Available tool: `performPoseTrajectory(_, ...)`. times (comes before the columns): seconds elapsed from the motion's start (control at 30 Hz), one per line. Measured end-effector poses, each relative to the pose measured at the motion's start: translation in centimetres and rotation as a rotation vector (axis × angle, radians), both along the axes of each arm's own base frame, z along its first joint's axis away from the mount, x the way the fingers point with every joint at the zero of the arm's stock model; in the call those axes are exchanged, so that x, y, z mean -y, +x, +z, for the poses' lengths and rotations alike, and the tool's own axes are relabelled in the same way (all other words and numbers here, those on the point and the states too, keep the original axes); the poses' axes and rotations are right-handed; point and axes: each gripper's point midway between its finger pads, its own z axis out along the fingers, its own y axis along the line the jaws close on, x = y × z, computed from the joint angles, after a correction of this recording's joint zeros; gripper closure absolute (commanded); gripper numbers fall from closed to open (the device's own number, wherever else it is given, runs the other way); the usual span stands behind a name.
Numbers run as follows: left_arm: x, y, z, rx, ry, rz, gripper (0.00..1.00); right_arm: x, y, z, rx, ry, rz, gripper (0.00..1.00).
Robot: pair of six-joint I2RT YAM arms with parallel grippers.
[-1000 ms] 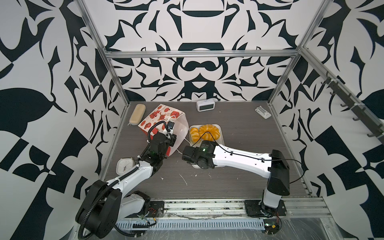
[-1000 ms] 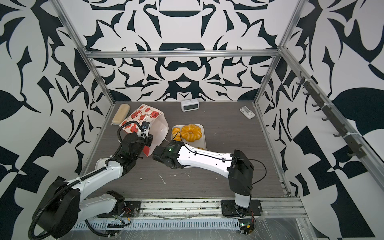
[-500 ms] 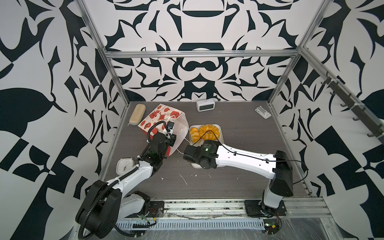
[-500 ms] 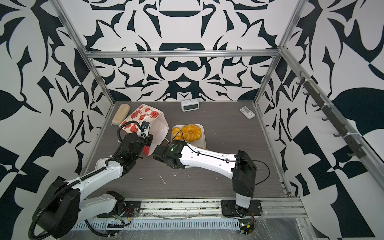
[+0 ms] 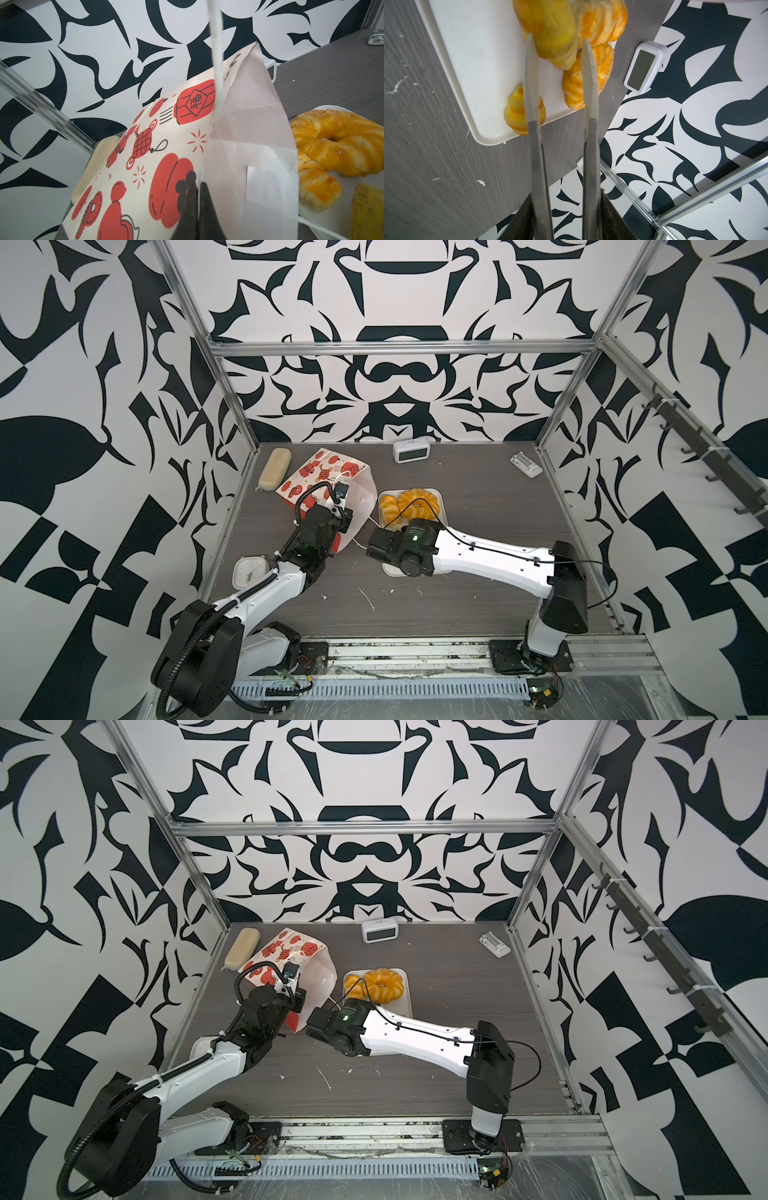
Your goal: Take the fake bread out of the paper bag
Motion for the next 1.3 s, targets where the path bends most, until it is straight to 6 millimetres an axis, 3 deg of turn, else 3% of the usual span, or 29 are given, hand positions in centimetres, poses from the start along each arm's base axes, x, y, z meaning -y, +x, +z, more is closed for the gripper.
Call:
performPoseTrajectory(0.27, 0.0, 0.0, -0.2, -0.004, 0.004, 0.0, 0.96, -0.8, 1.0, 0.3, 0.035, 0.036, 0.006, 0.54)
performPoseTrajectory(0.5, 0.1, 0.2, -2.0, -0.054, 0.031, 0.0, 0.96, -0.9, 1.3, -0.2, 0.038, 0.042, 0.008, 0.55)
performPoseTrajectory(0.7, 0.1, 0.2, -2.1, -0.058, 0.034, 0.0, 0.96, -1.0, 1.3, -0.5, 0.037, 0.047, 0.008, 0.55)
performPoseTrajectory(1.07, 0.1, 0.2, -2.2, -0.06, 0.035, 0.0, 0.96, -1.0, 1.0, -0.8, 0.026, 0.052, 0.011, 0.55)
performPoseTrajectory(1.3, 0.2, 0.3, -2.4, -0.066, 0.038, 0.0, 0.96, -0.9, -0.5, -0.1, 0.023, 0.079, 0.041, 0.56)
